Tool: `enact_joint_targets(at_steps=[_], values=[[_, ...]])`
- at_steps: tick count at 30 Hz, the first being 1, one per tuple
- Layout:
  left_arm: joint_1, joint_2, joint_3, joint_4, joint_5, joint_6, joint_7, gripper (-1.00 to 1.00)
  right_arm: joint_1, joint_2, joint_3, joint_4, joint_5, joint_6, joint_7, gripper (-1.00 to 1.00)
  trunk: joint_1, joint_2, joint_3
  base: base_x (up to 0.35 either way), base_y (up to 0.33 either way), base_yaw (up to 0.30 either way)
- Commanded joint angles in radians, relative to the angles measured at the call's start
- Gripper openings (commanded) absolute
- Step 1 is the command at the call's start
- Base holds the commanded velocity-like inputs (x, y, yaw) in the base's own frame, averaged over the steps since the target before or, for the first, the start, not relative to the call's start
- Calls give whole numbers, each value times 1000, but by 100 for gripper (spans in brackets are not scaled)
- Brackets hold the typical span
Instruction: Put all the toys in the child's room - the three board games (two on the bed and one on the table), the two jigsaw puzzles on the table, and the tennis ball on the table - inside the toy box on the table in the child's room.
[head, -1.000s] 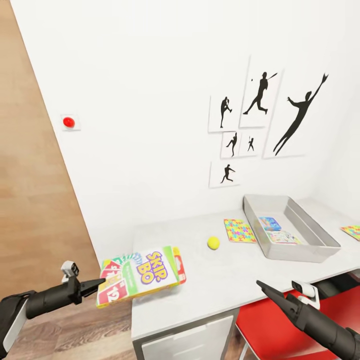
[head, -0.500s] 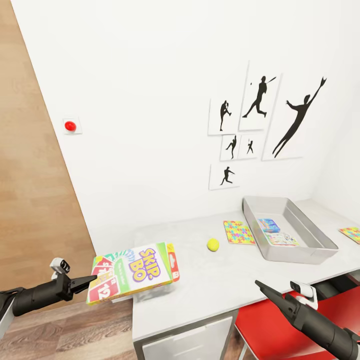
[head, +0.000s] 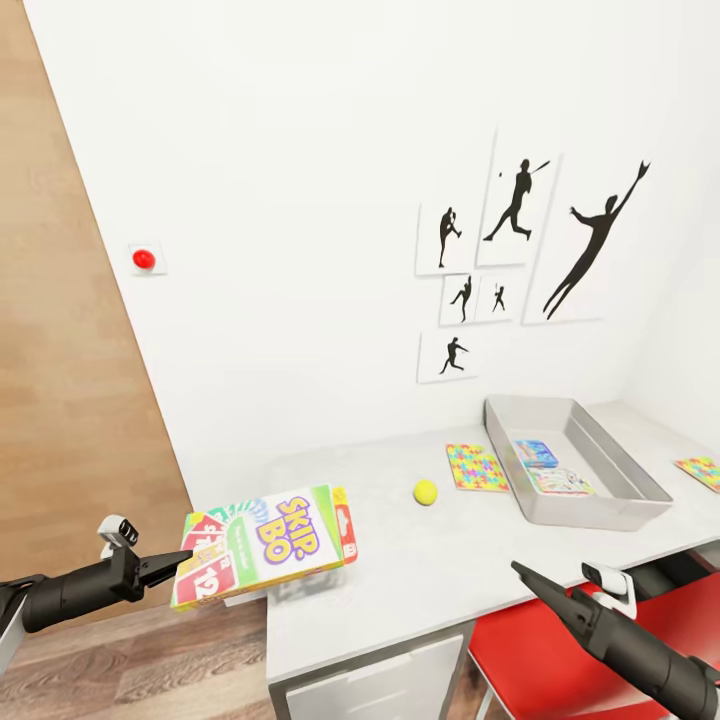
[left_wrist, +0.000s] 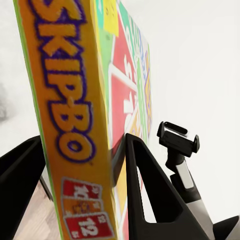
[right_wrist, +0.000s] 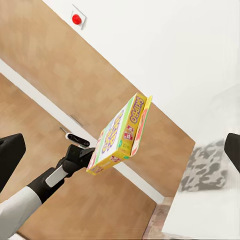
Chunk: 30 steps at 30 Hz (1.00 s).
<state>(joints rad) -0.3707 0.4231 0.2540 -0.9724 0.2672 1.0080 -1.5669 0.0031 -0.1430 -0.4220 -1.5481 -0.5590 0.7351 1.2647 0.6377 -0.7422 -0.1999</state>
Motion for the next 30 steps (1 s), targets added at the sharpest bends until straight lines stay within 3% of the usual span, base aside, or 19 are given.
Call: enact_joint_targets(at_steps=[1, 10, 22, 30], values=[[0, 0, 0, 0, 0, 11, -4, -100, 0, -1, 1, -3, -2, 11, -17, 100, -4, 6, 2, 0, 0, 0], [0, 1, 0, 0, -2, 10, -4, -100, -2, -7, 2, -5, 11, 30, -200, 100, -38, 69, 30, 0, 0, 0], [0, 3, 1, 0, -4, 9, -4, -100, -5, -4, 1, -14, 6, 49, -220, 100, -84, 153, 68, 0, 0, 0], [0, 21, 1, 0, -2, 9, -4, -100, -5, -8, 0, -15, 5, 50, -215, 100, -115, 209, 88, 0, 0, -111]])
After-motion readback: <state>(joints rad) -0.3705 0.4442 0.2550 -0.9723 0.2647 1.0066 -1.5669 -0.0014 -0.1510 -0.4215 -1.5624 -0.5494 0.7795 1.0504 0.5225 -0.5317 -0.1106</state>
